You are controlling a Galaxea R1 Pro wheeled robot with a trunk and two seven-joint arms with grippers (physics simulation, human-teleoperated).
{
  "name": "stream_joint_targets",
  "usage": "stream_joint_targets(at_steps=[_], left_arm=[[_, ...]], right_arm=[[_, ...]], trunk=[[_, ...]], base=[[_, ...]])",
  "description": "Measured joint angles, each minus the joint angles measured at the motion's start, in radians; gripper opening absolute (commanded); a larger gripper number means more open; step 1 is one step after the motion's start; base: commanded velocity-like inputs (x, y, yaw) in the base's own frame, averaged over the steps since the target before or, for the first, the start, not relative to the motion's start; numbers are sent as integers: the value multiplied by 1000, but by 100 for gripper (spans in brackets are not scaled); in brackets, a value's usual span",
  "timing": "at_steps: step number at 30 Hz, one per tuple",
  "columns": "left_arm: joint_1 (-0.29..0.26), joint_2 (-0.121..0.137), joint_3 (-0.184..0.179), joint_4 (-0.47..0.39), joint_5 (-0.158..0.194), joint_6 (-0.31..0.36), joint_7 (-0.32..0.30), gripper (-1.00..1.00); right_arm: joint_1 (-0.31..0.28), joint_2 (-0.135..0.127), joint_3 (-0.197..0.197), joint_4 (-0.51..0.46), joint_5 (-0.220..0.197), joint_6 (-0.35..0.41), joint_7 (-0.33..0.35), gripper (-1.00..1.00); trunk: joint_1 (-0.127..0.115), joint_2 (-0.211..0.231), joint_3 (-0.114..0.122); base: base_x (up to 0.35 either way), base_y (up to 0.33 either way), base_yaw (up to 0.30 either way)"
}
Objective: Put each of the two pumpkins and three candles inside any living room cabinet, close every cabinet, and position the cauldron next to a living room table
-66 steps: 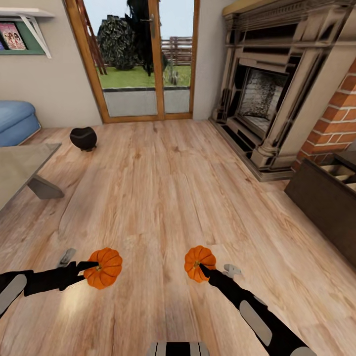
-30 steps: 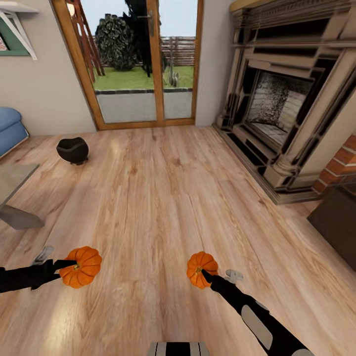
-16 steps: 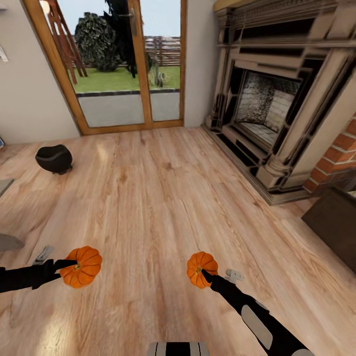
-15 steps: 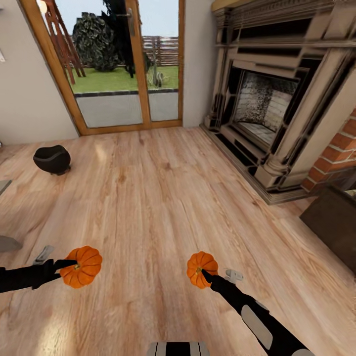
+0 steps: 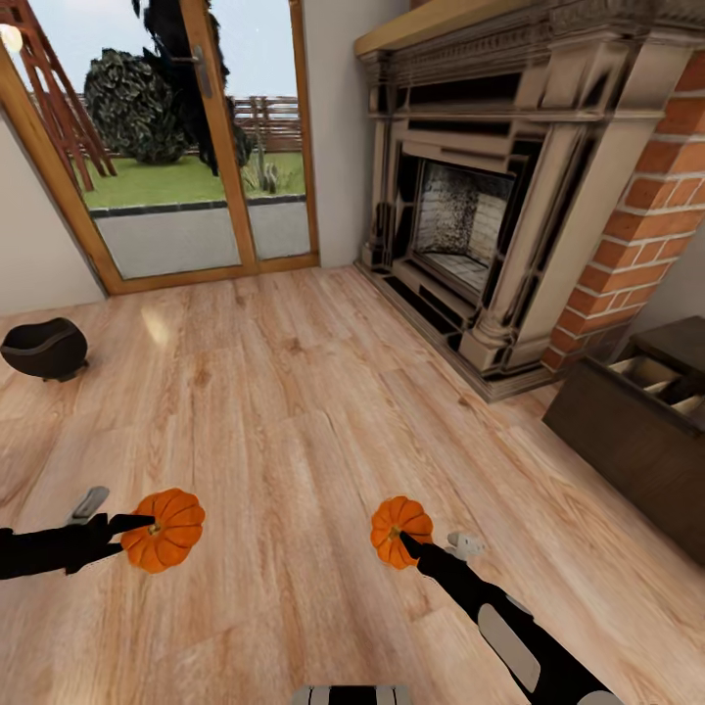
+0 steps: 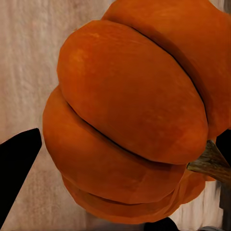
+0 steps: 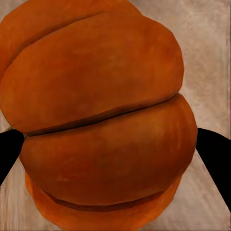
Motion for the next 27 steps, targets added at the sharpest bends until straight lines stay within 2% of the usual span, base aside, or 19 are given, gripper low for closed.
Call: stream_joint_targets(at_steps=[6, 10, 27], left_arm=[[0, 0, 0, 0, 0, 3, 0, -100], [0, 0, 0, -1, 16, 6, -3, -100], [0, -1, 0, 0, 17, 5, -4, -100]], right_arm=[[0, 0, 1, 2, -1, -28, 7, -100], [0, -1, 0, 3, -1, -29, 8, -100], [0, 0, 0, 3, -1, -29, 8, -100]], trunk=[[-3, 1, 30], [-3, 1, 34], [-3, 1, 53]], base=[[0, 0, -235], [0, 0, -232], [0, 0, -232]])
